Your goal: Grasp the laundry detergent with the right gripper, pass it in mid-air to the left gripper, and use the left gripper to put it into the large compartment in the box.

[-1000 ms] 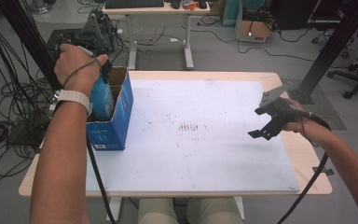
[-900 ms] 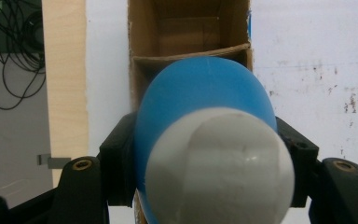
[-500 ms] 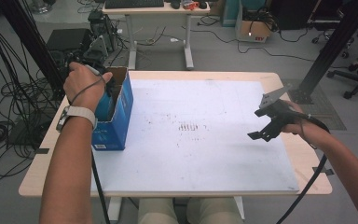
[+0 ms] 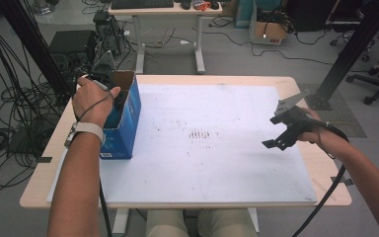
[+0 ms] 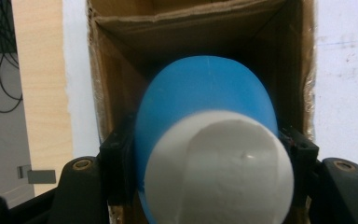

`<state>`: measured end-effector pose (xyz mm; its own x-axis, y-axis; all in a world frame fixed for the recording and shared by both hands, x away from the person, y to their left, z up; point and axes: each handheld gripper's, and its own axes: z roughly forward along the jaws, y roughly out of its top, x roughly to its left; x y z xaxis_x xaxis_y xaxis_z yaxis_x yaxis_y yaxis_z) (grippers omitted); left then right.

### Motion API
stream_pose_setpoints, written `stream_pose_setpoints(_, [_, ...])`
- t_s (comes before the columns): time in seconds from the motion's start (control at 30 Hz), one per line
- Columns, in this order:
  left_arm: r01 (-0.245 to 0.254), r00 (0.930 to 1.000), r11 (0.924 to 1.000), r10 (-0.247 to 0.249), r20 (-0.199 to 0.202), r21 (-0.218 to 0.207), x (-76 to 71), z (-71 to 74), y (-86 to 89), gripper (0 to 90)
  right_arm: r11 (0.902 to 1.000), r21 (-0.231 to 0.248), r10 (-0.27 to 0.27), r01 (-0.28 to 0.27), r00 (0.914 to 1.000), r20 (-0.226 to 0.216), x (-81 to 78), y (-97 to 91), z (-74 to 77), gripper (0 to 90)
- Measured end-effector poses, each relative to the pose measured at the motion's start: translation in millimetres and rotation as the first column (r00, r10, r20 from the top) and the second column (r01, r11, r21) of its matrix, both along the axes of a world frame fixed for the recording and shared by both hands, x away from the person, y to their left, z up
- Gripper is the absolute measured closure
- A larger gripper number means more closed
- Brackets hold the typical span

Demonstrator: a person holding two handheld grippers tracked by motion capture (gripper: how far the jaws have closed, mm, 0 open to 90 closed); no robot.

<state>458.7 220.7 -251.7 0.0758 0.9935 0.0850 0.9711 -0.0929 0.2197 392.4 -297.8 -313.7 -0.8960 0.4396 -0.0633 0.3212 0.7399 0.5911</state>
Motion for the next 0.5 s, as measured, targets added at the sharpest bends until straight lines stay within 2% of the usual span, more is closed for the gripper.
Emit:
stream_pose_setpoints(0.27, [-0.022,0.9998,0.9997,0.022,-0.002,-0.014,-1.2,-16.0,3.2,37.5,1.0,-0.001,-0.001,0.001,1.0,-0.004,-0.4,1.7,-1.2,4.7])
stream_pose_setpoints(0.3, [-0.021,0.9997,0.9997,0.021,0.01,-0.011,-1.7,-16.4,3.6,37.5,1.0,-0.001,-0.003,0.003,1.0,-0.006,-0.4,1.9,-1.8,4.7])
stream_pose_setpoints(0.33, [-0.013,0.9999,0.9998,0.013,-0.002,-0.016,-1.0,-15.3,5.2,37.5,1.0,-0.003,-0.002,0.002,1.0,-0.006,-0.2,1.9,-2.1,4.7])
stream_pose_setpoints(0.5, [-0.022,0.9998,0.9996,0.022,0.0,-0.018,-0.1,-16.2,3.9,37.4,1.0,-0.001,0.0,0.0,1.0,-0.007,0.4,4.3,-3.3,4.7])
